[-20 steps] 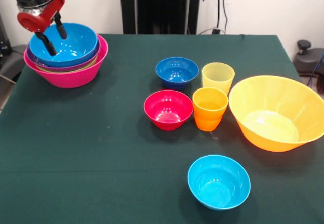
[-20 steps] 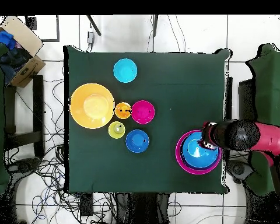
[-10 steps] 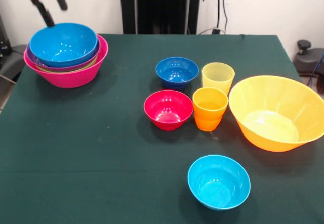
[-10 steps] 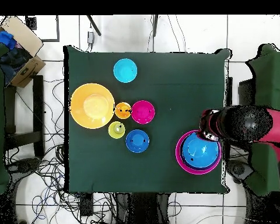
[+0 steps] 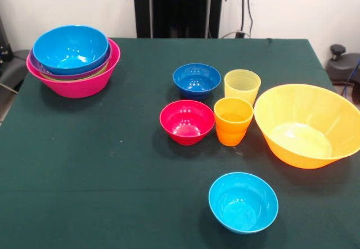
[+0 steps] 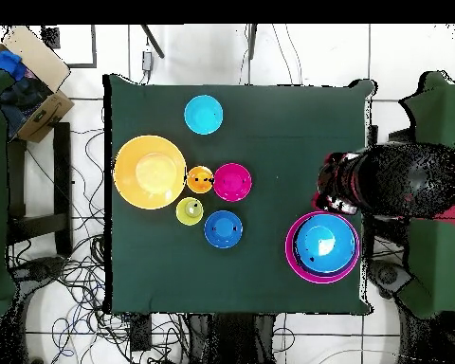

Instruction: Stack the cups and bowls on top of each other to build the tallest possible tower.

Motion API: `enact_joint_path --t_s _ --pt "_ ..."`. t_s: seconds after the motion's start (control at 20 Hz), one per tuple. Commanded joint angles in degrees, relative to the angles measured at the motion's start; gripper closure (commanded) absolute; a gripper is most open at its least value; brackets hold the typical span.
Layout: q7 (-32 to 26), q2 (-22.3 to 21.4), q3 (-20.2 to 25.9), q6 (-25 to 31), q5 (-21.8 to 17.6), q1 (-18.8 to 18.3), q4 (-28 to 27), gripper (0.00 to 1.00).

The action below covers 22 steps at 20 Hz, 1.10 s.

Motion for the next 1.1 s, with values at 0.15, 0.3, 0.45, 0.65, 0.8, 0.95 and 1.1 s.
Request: enact_joint_path --t_s 0.15,0.3,0.45,0.65,0.8,0.95,1.1 --pt "3.41 -3.97 2.16 -9.78 5.42 -2.95 13.73 0.00" --pt "3.65 -7.07 3.89 -15.77 8.37 -5.41 20.84 0.00" --pt "4.76 -9.58 5.29 -21.18 10.36 -6.71 26.63 0.00" --pt "8.09 -12.37 4.86 -27.40 10.81 -5.81 32.23 0.00" --pt "14.21 -13.11 0.09 -28.26 8.12 -0.75 33.05 0.00" --pt "22.35 -9.78 -5.97 -27.96 3.70 5.73 31.51 0.00" --pt "26.64 -4.48 -8.27 -35.97 10.06 7.27 33.96 0.00"
